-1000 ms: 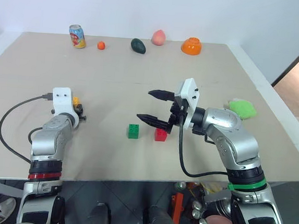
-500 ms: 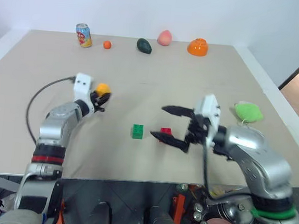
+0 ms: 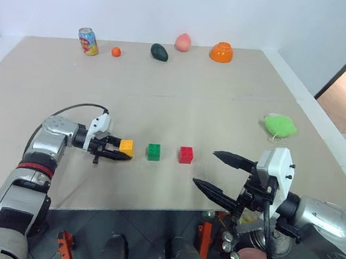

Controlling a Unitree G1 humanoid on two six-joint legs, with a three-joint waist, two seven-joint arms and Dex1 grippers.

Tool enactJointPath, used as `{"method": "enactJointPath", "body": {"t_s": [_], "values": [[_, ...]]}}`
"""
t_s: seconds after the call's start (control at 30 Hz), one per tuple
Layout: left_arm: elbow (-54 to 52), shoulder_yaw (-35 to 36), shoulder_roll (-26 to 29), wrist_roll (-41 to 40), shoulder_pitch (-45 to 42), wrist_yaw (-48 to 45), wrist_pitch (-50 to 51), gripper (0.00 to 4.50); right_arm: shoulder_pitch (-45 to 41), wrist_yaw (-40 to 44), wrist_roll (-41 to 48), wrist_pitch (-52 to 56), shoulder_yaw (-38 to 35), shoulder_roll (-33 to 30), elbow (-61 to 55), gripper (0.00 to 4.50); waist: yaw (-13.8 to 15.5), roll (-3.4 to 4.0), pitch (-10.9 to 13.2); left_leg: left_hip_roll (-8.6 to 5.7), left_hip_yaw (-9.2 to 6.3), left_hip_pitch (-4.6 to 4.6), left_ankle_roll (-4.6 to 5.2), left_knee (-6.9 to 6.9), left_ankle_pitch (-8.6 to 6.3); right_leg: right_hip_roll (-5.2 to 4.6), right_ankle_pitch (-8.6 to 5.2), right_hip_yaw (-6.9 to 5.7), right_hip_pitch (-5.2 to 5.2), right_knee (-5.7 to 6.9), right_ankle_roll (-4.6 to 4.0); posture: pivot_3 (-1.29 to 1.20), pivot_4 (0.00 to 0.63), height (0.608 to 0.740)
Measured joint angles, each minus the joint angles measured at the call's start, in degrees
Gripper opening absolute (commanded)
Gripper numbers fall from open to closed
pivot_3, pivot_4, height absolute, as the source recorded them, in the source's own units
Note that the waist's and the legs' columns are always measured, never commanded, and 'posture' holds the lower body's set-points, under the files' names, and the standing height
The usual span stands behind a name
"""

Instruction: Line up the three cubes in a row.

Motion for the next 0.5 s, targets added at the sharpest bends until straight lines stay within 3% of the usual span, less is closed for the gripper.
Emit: {"method": "enactJointPath", "body": {"t_s": [0.17,0.5], "values": [[4.52,-3.67,1.01,-1.43,-2.2,-0.06,-5.14,1.33,1.64,-3.42,2.5,0.0,-1.28,-1.76,-1.18,4.5,0.0,-0.01,-0.01,0.0,0.11,0.0,0.01,0.16,0.01,0.0,0.04,0.12,0.02,0.0,0.01,0.0,0.15,0.738],[9.23,-3.65,-1.31,-1.4,-3.2,-0.07,-8.71,1.33,0.33,-4.98,4.63,-1.19,-1.18,-5.21,-0.14,4.5,-0.04,-0.03,-0.01,0.0,0.1,-0.03,0.09,0.14,-0.04,0.05,0.04,0.14,0.0,0.0,0.04,0.0,0.15,0.738]]}}
